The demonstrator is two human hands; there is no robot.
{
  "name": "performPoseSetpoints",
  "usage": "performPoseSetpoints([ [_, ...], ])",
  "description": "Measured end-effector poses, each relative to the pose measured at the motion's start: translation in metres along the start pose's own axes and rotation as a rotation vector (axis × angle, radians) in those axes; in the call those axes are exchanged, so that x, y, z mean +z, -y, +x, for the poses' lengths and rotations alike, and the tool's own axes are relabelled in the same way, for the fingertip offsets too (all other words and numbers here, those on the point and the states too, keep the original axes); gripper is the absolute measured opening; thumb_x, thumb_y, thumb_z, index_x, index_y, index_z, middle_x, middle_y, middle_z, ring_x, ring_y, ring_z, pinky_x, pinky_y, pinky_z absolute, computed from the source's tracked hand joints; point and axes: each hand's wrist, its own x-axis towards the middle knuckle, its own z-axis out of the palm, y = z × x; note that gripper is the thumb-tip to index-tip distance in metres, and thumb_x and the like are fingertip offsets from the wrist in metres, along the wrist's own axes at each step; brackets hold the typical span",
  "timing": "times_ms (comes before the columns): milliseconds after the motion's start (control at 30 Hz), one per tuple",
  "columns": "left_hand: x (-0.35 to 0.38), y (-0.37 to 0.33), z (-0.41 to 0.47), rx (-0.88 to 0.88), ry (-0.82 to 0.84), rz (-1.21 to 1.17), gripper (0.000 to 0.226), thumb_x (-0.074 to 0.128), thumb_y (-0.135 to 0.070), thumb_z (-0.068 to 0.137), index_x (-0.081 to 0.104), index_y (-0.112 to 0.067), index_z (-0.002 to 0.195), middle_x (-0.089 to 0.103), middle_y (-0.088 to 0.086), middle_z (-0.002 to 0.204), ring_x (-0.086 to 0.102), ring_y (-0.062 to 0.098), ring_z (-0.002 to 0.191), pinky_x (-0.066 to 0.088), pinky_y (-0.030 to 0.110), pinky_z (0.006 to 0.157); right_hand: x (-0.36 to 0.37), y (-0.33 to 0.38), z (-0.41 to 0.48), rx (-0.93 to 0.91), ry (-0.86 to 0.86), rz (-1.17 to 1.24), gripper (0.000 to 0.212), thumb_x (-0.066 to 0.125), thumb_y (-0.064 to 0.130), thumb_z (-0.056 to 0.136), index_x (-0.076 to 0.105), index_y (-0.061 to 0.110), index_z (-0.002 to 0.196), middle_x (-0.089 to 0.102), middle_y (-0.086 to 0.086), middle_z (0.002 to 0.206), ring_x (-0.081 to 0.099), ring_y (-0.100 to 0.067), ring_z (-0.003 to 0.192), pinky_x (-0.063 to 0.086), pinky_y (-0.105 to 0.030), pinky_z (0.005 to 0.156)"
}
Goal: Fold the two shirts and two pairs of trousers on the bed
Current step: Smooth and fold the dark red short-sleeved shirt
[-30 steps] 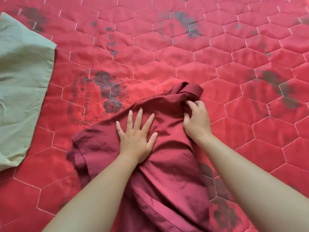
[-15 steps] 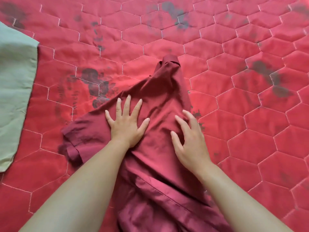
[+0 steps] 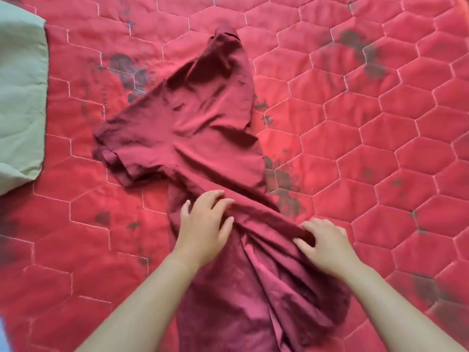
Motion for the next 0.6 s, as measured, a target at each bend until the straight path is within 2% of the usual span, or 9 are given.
performPoseSetpoints([
  [67,0.012,-0.01,-0.028,-0.105,-0.003,-0.022,0.037,0.06,-0.029,0.084,0.058,-0.024,0.121,0.046,-0.002,0.136,0.04,0.017,0.128,0.035,0.047,0.102,0.005,-0.009,-0.014,0.011,-0.049,-0.02,0.02,0.057,0.047,0.082,0.059,0.028,0.089,0.047,0.012,0.083,0.052,-0.019,0.096,0.031,-0.034,0.076],
  [133,0.022,-0.022,-0.051,-0.204,0.001,-0.064,0.036,0.06,-0.027,0.084,0.058,-0.022,0.12,0.047,0.0,0.133,0.044,0.02,0.124,0.042,0.044,0.097,0.009,-0.021,-0.029,0.038,-0.099,0.008,0.019,0.058,0.045,0.082,0.06,0.028,0.091,0.053,0.01,0.085,0.054,-0.019,0.095,0.034,-0.035,0.077],
  [300,0.048,-0.072,-0.071,-0.362,-0.017,-0.302,0.021,0.057,-0.026,0.086,0.059,-0.023,0.107,0.06,-0.008,0.104,0.057,0.014,0.096,0.044,0.029,0.084,0.012,-0.061,-0.051,0.065,-0.097,0.056,0.018,0.059,0.039,0.085,0.061,0.026,0.097,0.059,0.006,0.093,0.056,-0.021,0.1,0.037,-0.036,0.079],
  [367,0.059,-0.1,-0.064,-0.393,-0.021,-0.335,0.018,0.056,-0.03,0.086,0.058,-0.026,0.104,0.061,-0.011,0.098,0.057,0.013,0.09,0.042,0.027,0.077,0.012,-0.072,-0.056,0.069,-0.119,0.099,0.019,0.062,0.04,0.083,0.061,0.025,0.096,0.057,0.006,0.09,0.055,-0.021,0.097,0.038,-0.036,0.078],
  [500,0.08,-0.141,-0.042,-0.496,-0.082,-0.287,0.028,0.055,-0.046,0.083,0.049,-0.028,0.103,0.059,-0.007,0.099,0.058,0.02,0.092,0.043,0.032,0.073,0.018,-0.092,-0.06,0.056,-0.15,0.265,0.028,0.066,0.042,0.081,0.061,0.024,0.101,0.055,0.007,0.096,0.054,-0.016,0.096,0.045,-0.039,0.082],
  [600,0.094,-0.157,-0.021,-0.665,-0.118,-0.3,0.045,0.056,-0.066,0.073,0.047,-0.025,0.09,0.06,-0.007,0.088,0.06,0.024,0.088,0.037,0.031,0.068,0.023,-0.1,-0.058,0.006,-0.222,0.44,0.016,0.064,0.031,0.086,0.063,0.02,0.096,0.054,0.006,0.09,0.053,-0.014,0.083,0.045,-0.034,0.08],
])
